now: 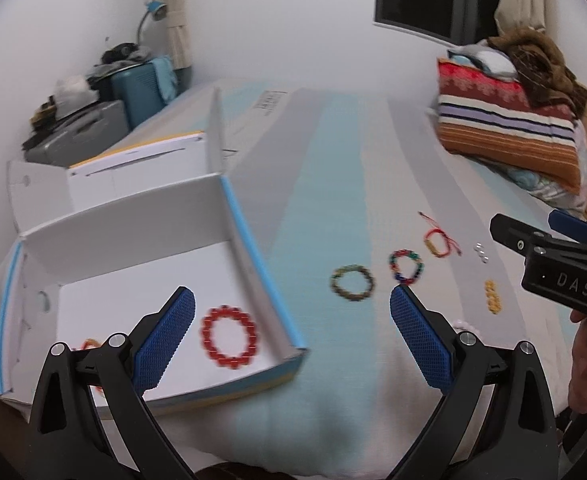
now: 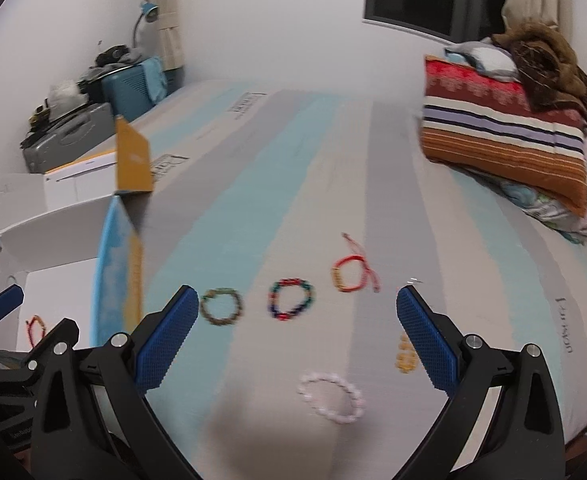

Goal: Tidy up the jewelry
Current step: 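Move both open tools back over the remaining bracelets on the bed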

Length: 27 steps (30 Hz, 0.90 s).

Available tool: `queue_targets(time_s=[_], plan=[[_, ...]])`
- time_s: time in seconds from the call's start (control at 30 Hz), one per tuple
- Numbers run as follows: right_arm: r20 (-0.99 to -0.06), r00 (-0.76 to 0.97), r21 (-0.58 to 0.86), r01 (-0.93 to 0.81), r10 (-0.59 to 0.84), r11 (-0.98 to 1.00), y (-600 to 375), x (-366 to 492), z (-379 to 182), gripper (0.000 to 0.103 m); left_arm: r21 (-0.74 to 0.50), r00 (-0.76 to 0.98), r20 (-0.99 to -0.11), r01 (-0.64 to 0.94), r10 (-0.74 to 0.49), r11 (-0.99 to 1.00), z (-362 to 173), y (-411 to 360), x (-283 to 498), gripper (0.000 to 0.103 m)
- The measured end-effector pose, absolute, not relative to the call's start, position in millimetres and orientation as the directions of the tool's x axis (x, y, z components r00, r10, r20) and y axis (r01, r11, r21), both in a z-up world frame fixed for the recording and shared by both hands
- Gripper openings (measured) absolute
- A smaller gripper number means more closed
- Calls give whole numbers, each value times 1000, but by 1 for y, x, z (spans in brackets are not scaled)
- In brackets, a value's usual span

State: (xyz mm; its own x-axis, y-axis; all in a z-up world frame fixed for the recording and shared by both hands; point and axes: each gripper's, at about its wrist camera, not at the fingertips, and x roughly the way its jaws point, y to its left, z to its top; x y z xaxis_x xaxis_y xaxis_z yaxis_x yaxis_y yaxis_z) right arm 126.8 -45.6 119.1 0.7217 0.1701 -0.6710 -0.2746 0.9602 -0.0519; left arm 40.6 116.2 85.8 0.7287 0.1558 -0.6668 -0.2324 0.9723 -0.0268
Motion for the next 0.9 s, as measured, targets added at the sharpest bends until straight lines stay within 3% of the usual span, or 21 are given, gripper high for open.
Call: queue_targets(time_s=[0.6,0.9], plan=[[-738,673,0,-79,53,997,-167,170,64,96,-53,685,-728,-24,-23,998,23,8,95,97],[-778,627,-11,-69,35,998,-184,194,20,96,-82,636,-769,-10,-57,997,-20,-6,124,97]])
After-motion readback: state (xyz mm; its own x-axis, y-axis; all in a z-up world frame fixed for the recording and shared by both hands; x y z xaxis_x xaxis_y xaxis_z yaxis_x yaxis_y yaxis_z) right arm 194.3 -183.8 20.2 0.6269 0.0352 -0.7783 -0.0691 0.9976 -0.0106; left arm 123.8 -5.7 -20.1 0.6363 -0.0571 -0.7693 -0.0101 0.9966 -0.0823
